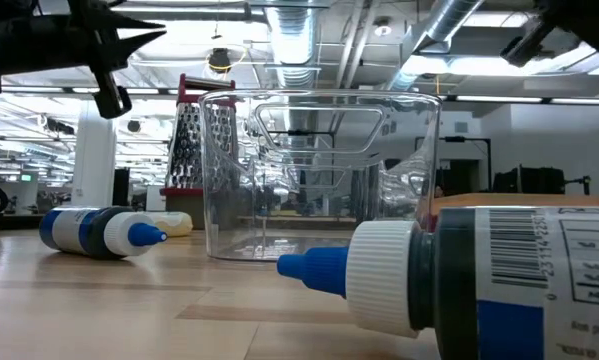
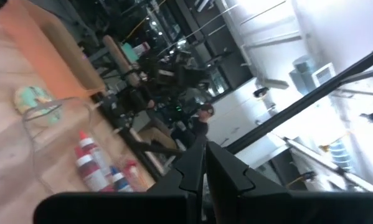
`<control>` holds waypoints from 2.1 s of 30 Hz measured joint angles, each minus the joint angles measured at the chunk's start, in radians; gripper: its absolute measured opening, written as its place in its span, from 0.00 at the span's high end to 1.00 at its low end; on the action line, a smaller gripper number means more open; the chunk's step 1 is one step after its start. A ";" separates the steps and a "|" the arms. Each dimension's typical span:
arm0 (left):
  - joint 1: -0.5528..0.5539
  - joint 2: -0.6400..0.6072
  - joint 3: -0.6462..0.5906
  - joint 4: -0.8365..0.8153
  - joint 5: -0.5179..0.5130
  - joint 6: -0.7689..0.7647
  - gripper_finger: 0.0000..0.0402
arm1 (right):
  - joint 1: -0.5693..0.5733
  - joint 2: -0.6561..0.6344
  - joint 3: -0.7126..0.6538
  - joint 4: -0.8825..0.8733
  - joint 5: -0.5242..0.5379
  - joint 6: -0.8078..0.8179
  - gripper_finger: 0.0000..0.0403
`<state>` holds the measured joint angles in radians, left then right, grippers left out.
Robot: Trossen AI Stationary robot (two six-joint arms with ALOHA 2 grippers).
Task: Pick & Place Food Item
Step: Put the red popcorn bag into the orange bin
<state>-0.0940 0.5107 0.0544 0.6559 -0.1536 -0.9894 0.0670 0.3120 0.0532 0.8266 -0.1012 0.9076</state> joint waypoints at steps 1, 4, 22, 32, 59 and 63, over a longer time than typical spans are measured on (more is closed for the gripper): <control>0.000 0.009 0.000 0.000 -0.004 0.018 0.96 | 0.010 0.011 0.001 -0.010 -0.023 0.028 1.00; 0.000 0.024 0.000 0.000 -0.005 0.047 0.96 | 0.033 0.045 0.019 -0.035 -0.058 0.114 1.00; 0.000 0.027 0.000 0.070 -0.005 0.072 0.96 | 0.183 0.574 0.527 -1.394 -0.446 0.154 1.00; 0.000 0.027 0.000 0.114 0.044 0.072 0.96 | 0.248 0.802 0.539 -1.439 -0.419 0.038 1.00; 0.000 0.027 0.000 0.115 0.047 0.094 0.96 | 0.201 0.839 0.541 -1.531 -0.239 0.015 1.00; 0.000 0.027 0.000 0.115 0.047 0.095 0.96 | 0.200 0.838 0.541 -1.478 -0.240 0.009 1.00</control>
<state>-0.0940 0.5377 0.0544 0.7704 -0.1069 -0.8948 0.2673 1.1503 0.5938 -0.6514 -0.3415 0.9166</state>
